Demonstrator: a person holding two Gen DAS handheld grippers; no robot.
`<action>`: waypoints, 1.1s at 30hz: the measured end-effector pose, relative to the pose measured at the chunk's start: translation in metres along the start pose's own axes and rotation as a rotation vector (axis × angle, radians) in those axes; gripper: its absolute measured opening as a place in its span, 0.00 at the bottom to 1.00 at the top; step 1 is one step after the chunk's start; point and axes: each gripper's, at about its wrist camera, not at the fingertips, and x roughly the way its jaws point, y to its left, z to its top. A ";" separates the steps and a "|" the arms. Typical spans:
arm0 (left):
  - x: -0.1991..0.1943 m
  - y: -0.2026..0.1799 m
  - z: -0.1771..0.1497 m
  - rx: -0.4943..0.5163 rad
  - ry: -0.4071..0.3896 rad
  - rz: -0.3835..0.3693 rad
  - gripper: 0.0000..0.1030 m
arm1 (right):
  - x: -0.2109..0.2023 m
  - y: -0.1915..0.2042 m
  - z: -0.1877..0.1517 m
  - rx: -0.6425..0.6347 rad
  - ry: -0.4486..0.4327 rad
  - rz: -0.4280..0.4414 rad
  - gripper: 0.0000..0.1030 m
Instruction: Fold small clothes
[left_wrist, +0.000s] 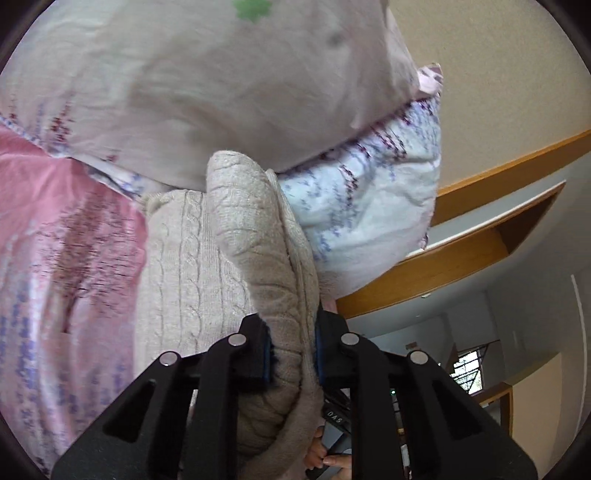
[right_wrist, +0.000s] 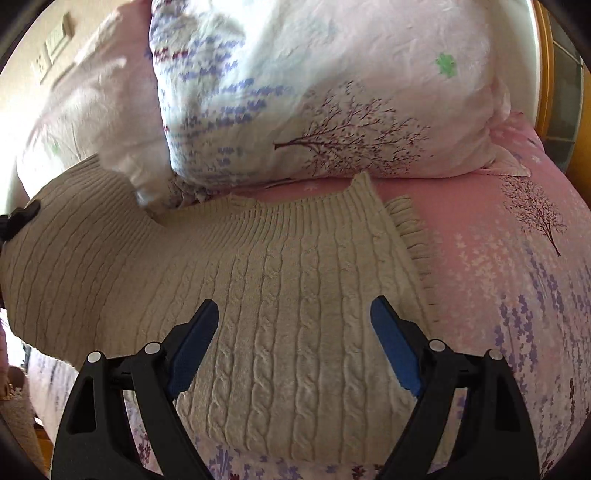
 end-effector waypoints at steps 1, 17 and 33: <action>0.015 -0.009 -0.003 0.008 0.014 -0.018 0.15 | -0.004 -0.005 0.001 0.009 -0.004 0.027 0.84; 0.133 -0.002 -0.056 -0.128 0.222 -0.184 0.38 | 0.008 -0.076 0.008 0.406 0.211 0.568 0.84; 0.054 0.051 -0.050 0.071 0.159 0.243 0.60 | 0.026 -0.068 0.028 0.326 0.130 0.334 0.16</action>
